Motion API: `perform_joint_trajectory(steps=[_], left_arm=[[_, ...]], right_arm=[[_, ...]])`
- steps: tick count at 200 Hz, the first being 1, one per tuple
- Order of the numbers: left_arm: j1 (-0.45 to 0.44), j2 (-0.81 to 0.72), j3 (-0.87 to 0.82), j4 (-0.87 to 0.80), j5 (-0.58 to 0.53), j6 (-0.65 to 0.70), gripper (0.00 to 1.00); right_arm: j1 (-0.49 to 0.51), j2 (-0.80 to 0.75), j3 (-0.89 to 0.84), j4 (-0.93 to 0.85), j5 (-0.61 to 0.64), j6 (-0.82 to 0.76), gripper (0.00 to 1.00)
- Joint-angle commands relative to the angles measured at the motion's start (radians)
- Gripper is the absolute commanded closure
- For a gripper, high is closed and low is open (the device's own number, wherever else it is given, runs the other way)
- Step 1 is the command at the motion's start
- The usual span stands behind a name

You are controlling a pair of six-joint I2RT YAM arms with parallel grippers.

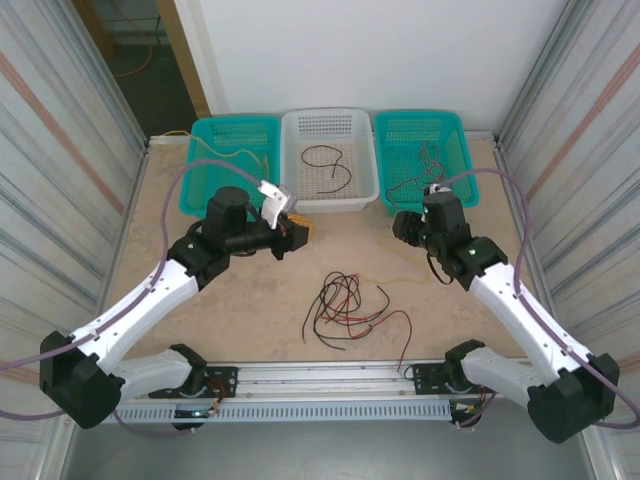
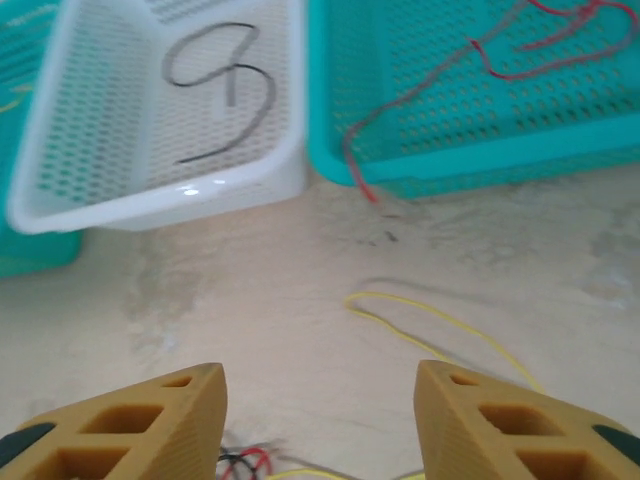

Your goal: Untangle the cables

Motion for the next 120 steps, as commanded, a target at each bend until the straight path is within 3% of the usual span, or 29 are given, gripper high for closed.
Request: perform_joint_trajectory(steps=[1, 22, 38, 64, 101, 120], left_arm=[[-0.002, -0.031, -0.023, 0.026, -0.013, -0.032, 0.76], [-0.002, -0.034, -0.028, 0.016, -0.025, -0.038, 0.76], [-0.002, -0.034, -0.026, 0.006, -0.04, -0.051, 0.76], [-0.002, -0.033, -0.026, 0.004, -0.075, -0.082, 0.75], [0.003, -0.047, -0.03, 0.002, -0.145, -0.121, 0.84], [0.004, -0.067, -0.041, 0.007, -0.163, -0.14, 0.88]], right_arm=[[-0.022, 0.043, -0.034, -0.033, 0.044, 0.032, 0.42], [-0.077, 0.126, -0.082, -0.025, 0.015, 0.048, 0.39], [-0.116, 0.194, -0.106, -0.017, -0.016, 0.063, 0.28], [-0.142, 0.256, -0.153, 0.046, 0.0, 0.058, 0.28], [-0.211, 0.299, -0.211, 0.161, -0.075, 0.03, 0.44], [-0.225, 0.322, -0.211, 0.178, -0.091, 0.017, 0.59]])
